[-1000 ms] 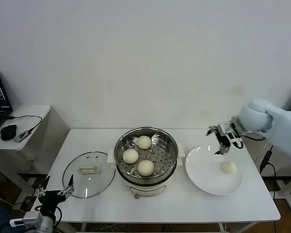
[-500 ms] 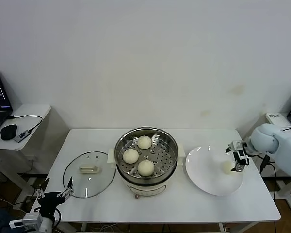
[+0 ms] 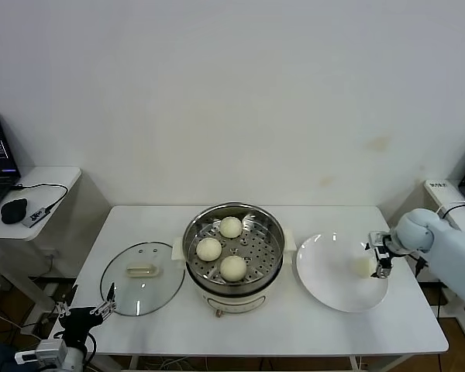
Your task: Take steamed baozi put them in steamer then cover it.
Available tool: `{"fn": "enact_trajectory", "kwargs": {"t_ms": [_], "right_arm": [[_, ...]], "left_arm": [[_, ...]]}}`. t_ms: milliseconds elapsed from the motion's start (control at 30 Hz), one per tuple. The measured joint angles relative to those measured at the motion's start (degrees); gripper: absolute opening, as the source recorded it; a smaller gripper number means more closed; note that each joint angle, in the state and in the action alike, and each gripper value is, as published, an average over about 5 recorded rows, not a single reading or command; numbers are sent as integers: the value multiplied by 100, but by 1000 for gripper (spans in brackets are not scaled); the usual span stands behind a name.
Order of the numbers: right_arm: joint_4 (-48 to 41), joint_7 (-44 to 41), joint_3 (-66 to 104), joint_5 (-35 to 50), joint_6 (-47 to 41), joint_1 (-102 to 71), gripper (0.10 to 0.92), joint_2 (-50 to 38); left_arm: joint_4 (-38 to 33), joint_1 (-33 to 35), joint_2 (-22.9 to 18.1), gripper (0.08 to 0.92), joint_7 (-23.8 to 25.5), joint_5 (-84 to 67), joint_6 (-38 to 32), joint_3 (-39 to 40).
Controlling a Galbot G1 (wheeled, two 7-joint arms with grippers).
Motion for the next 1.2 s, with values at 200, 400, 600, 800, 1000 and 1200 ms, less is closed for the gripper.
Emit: {"fn": "enact_trajectory", "kwargs": {"t_ms": [200,400,600,800,1000,1200], "right_arm": [[-244,-28,107,-129,-7,-119,790,209],[-406,-52,173,-205,-14,-145,730,360],[-456,-109,188,-258,-24,-145,679,398],[-453,-223,155,-257,-27,-93,602,389],[-333,-362,3,-144,-86,68,581,300],[-32,-514,-376,148,-223,457,577,102]], "left_arm": [[14,0,-1,823,0,0,-1,2],[13,1,-11,823,-1,0,-1,2],[11,1,-24,823,-1,4,-1,6],[7,-4,-40,823,-3,14,-1,23],[3,-3,-22,823,-4,13,-1,-3],[-19,4,1,823,-5,22,6,-3]]}}
